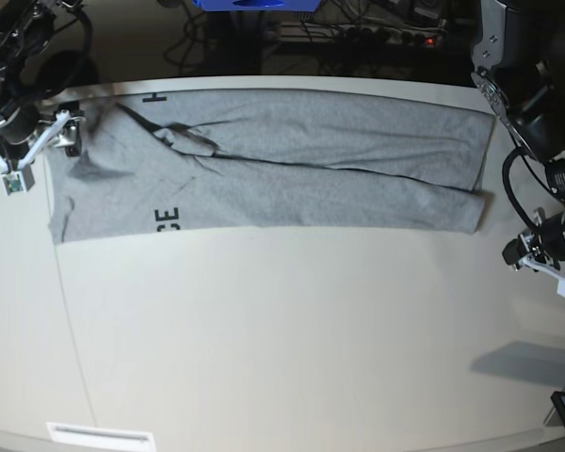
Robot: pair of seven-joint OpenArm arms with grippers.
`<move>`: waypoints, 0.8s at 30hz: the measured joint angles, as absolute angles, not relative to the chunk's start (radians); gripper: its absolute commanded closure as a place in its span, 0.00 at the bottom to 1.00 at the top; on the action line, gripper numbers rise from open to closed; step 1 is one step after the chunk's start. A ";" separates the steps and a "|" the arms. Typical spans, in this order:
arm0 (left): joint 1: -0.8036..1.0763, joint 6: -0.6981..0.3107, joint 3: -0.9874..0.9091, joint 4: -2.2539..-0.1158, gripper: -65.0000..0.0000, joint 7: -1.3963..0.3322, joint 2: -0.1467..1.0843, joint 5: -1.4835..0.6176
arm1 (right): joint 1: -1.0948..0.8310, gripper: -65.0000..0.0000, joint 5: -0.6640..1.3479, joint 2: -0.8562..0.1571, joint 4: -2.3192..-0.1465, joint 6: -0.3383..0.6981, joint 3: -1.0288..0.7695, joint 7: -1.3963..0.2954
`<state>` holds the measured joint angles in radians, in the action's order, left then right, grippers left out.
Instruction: Fold the T-shirt properly
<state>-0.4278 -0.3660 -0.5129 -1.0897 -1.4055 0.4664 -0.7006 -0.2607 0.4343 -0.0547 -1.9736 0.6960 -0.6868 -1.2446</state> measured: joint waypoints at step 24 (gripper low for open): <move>-0.552 -0.537 0.116 -0.978 1.00 -1.372 0.611 -0.484 | -0.283 0.25 0.434 -0.062 -1.974 0.696 -0.690 -1.240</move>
